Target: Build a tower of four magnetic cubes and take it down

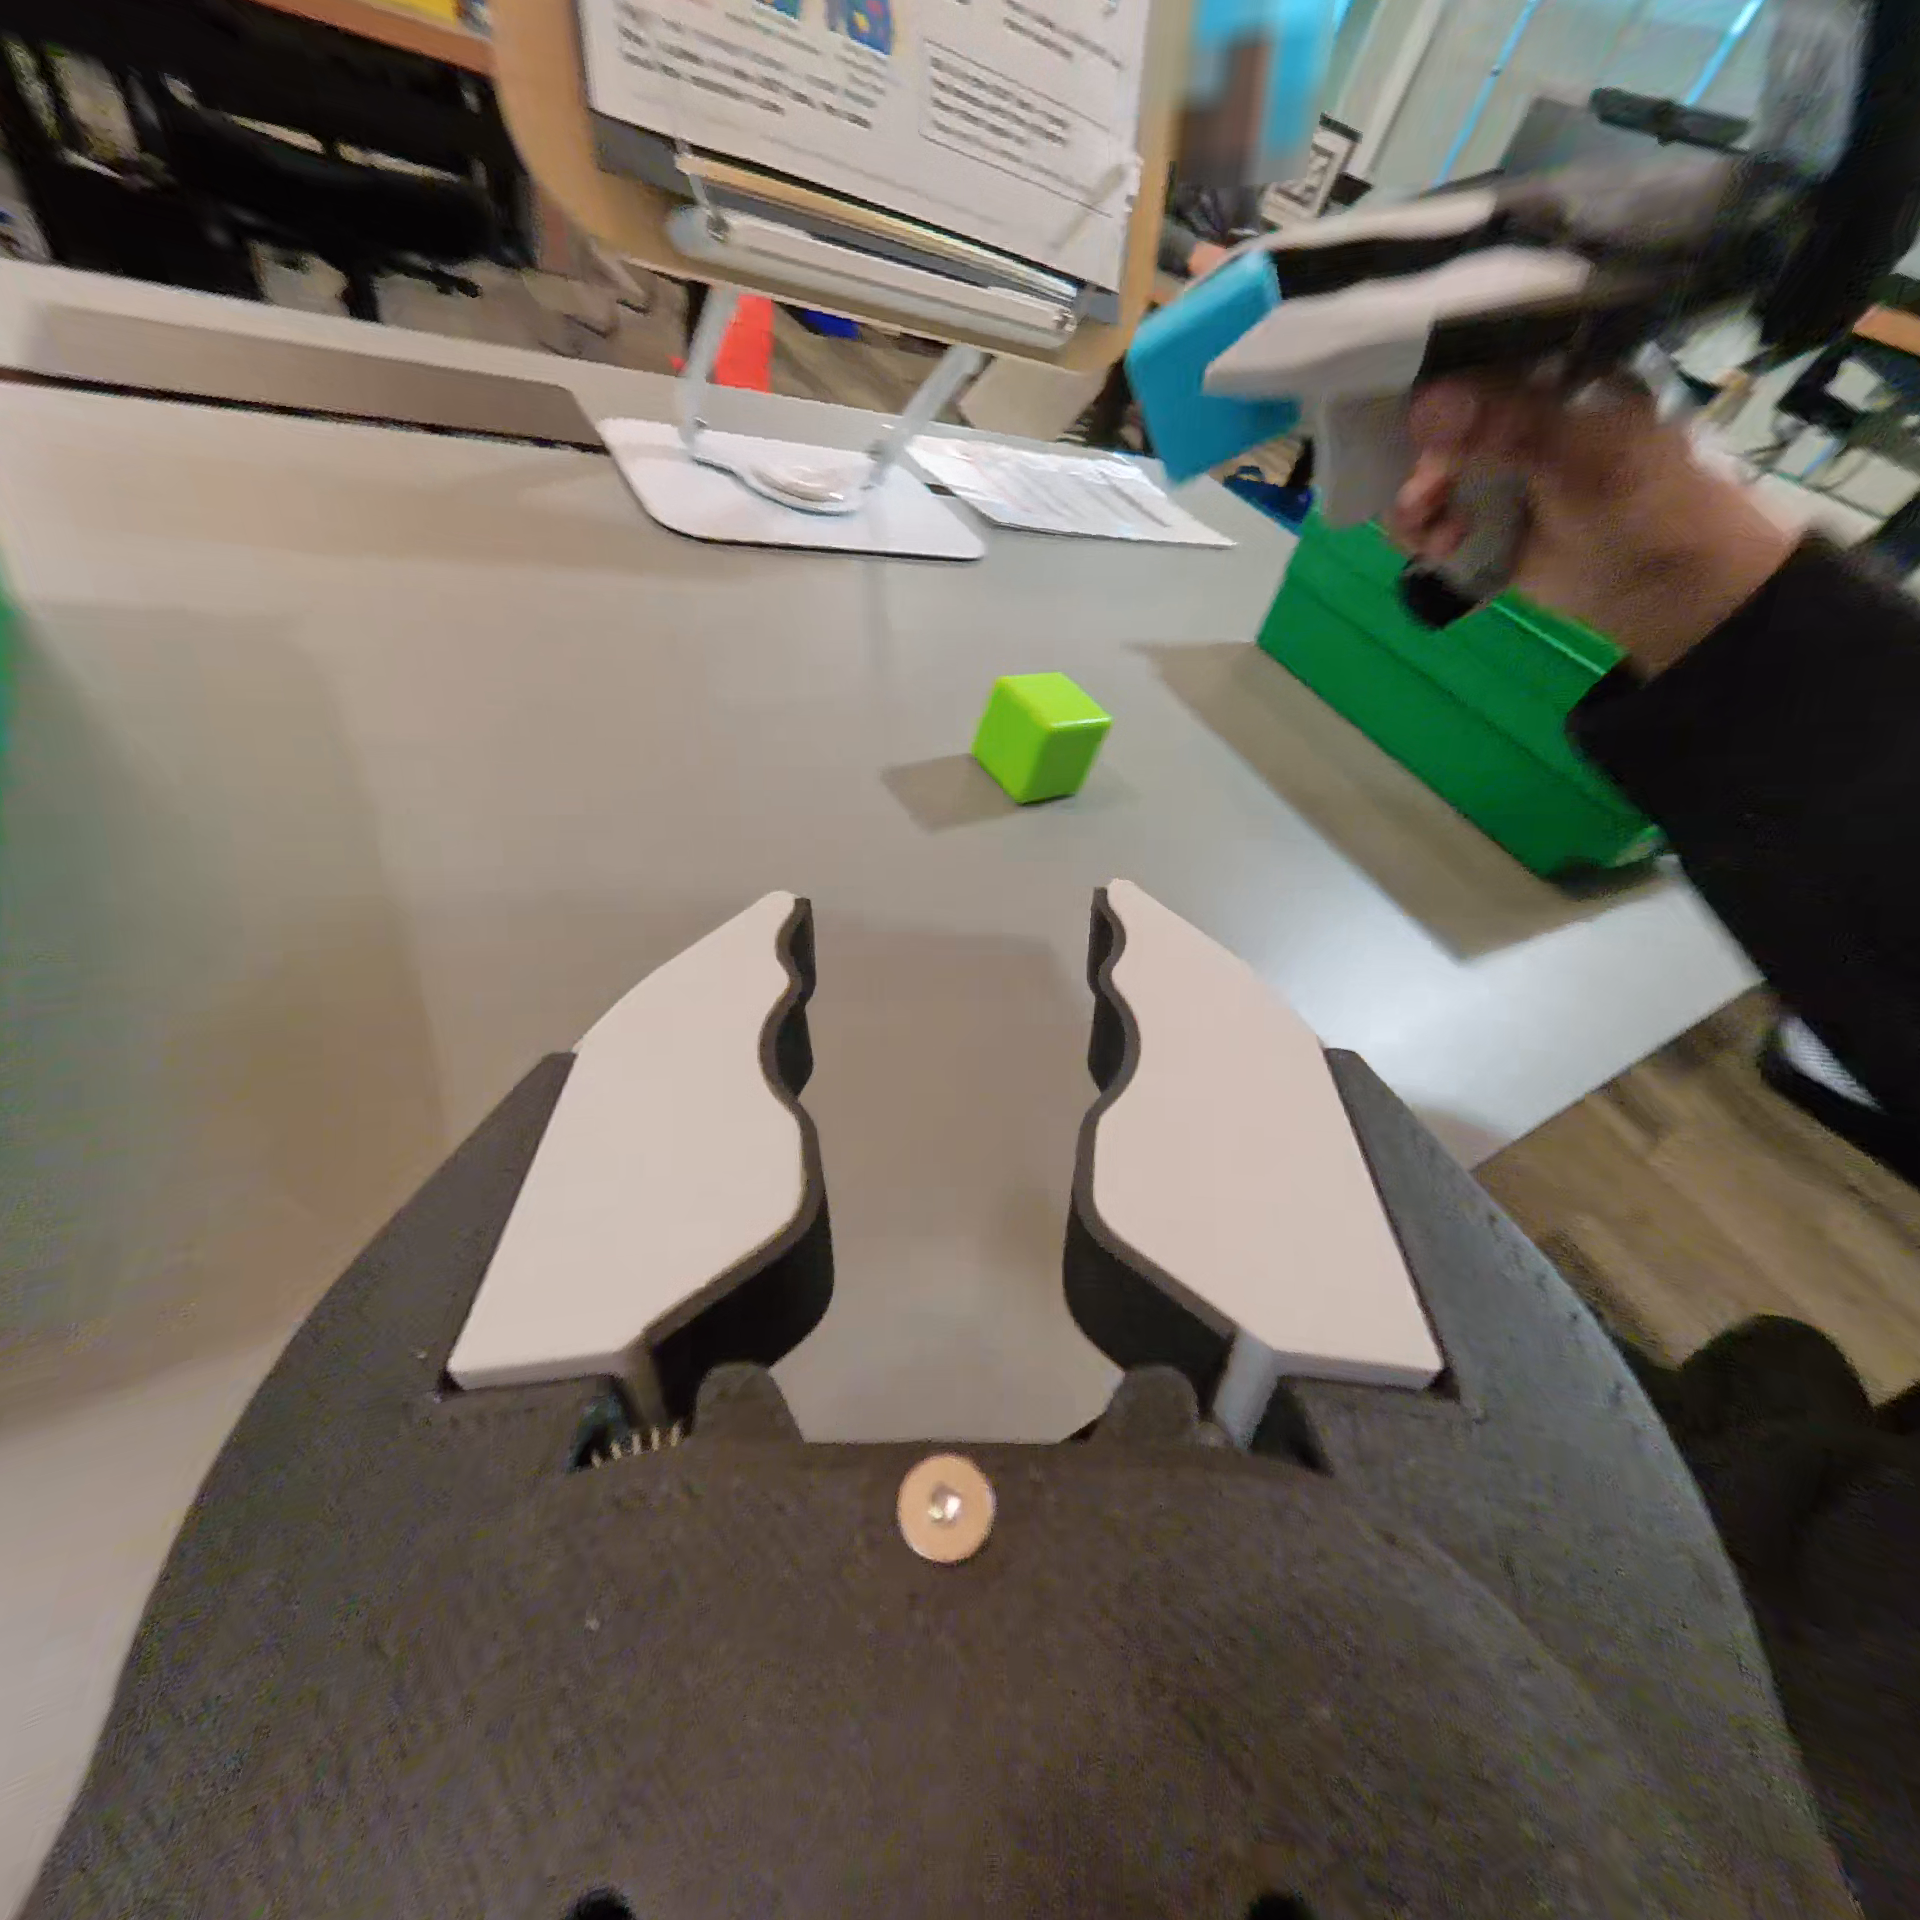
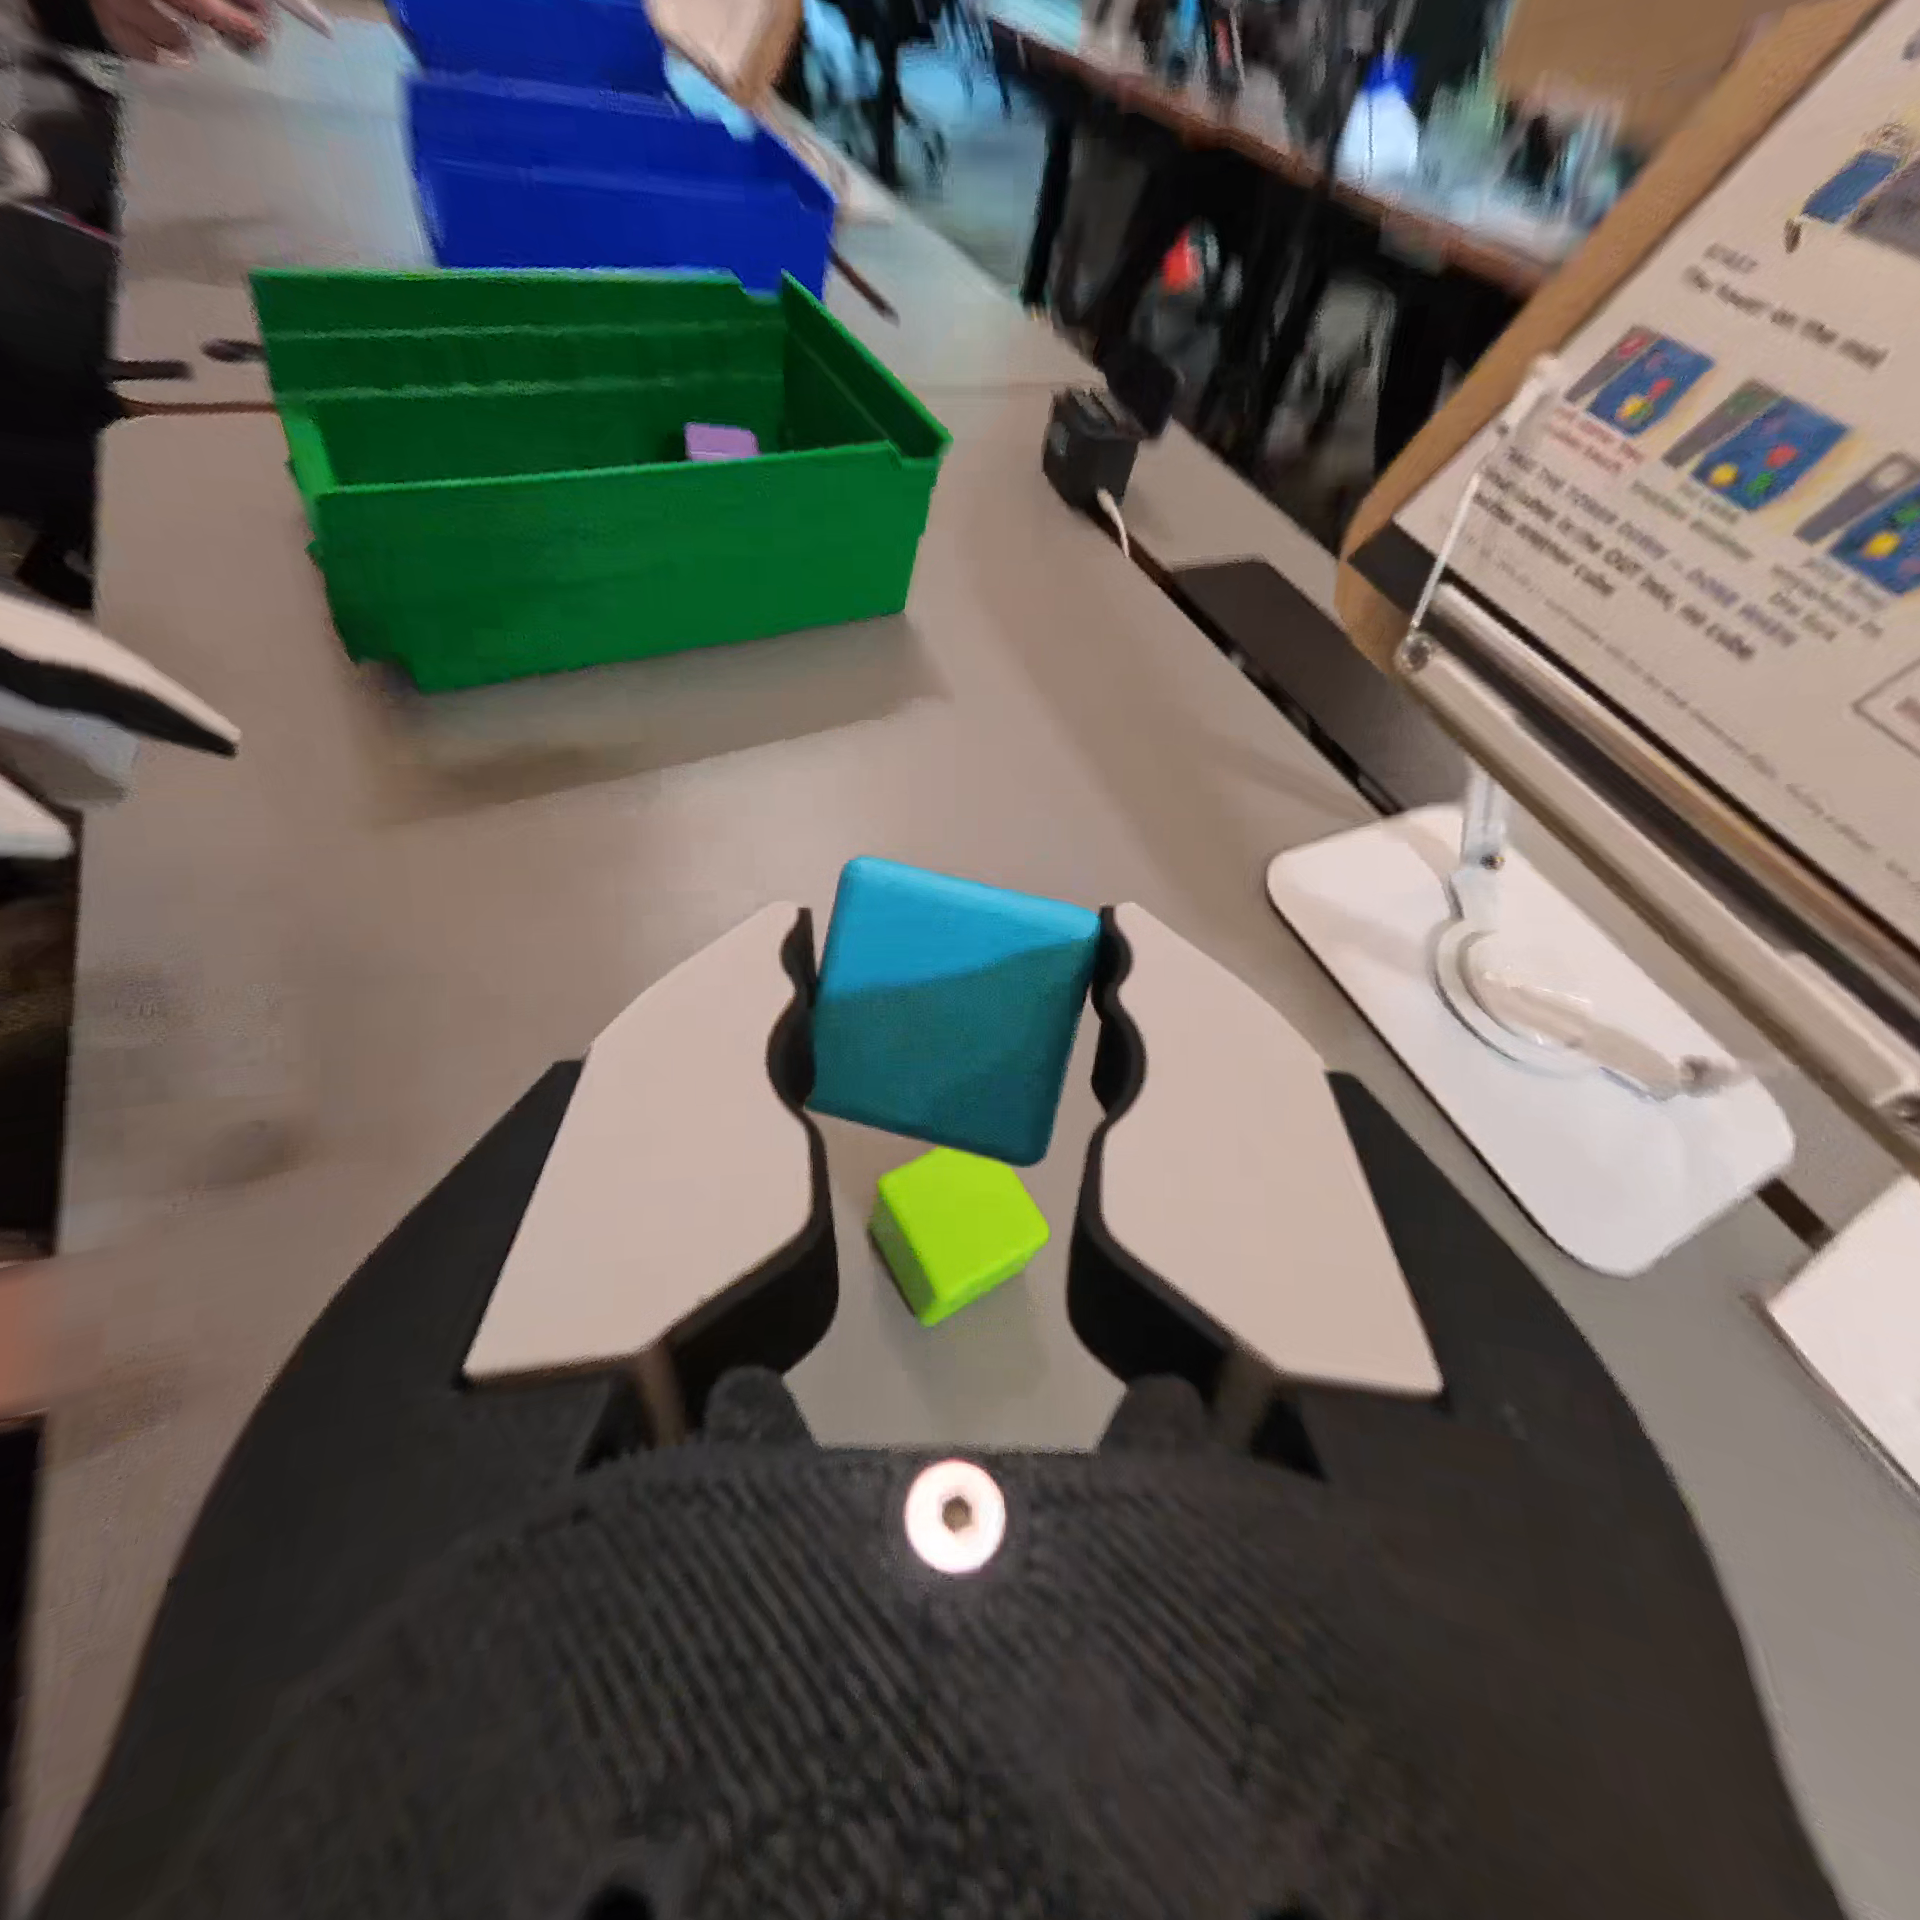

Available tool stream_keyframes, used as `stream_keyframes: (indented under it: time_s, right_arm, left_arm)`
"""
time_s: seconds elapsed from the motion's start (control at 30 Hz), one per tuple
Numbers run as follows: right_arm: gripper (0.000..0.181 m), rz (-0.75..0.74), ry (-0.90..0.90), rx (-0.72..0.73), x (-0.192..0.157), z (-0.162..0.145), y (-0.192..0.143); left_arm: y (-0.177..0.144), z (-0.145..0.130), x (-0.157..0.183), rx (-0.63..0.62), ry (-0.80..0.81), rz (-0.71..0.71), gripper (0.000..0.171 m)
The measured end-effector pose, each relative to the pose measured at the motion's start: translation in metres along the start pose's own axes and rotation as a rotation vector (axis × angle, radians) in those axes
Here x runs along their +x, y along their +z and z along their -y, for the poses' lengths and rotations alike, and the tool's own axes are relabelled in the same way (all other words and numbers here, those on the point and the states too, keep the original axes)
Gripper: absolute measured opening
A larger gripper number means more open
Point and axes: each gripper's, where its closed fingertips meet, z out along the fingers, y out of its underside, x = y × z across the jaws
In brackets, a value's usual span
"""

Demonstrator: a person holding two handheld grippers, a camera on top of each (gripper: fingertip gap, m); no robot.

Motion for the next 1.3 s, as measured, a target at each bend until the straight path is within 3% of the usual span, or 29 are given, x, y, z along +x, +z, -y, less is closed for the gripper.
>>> stream_keyframes:
  time_s: [0.1, 0.2, 0.3, 0.5, 0.73, 0.97, 1.1, 1.3]
  right_arm:
    - [0.052, 0.101, -0.051, 0.177, -0.012, -0.028, 0.000]
    - [0.052, 0.213, -0.063, 0.123, -0.006, -0.057, 0.011]
    - [0.052, 0.309, 0.000, 0.222, 0.002, -0.057, 0.009]
    - [0.052, 0.437, 0.053, 0.237, 0.000, -0.064, 0.022]
    - [0.052, 0.401, 0.001, 0.126, 0.002, -0.066, 0.033]
    - [0.052, 0.527, -0.300, -0.303, -0.014, -0.066, 0.016]
    - [0.052, 0.587, -0.515, -0.589, -0.017, -0.092, 0.020]
    - [0.052, 0.667, -0.426, -0.645, -0.010, -0.104, 0.031]
  left_arm:
    - [0.020, -0.006, 0.025, -0.036, -0.012, -0.061, 0.052]
    - [0.036, -0.003, 0.052, -0.007, -0.109, -0.148, 0.051]
    - [0.047, -0.007, 0.071, -0.015, -0.158, -0.228, 0.052]
    - [0.048, -0.023, 0.071, -0.064, -0.061, -0.231, 0.050]
    - [0.042, -0.029, 0.059, -0.073, -0.055, -0.228, 0.049]
    - [0.039, -0.036, 0.058, -0.095, -0.063, -0.244, 0.049]
    - [0.038, -0.037, 0.064, -0.104, -0.033, -0.269, 0.050]
    - [0.036, -0.041, 0.071, -0.117, 0.016, -0.283, 0.049]
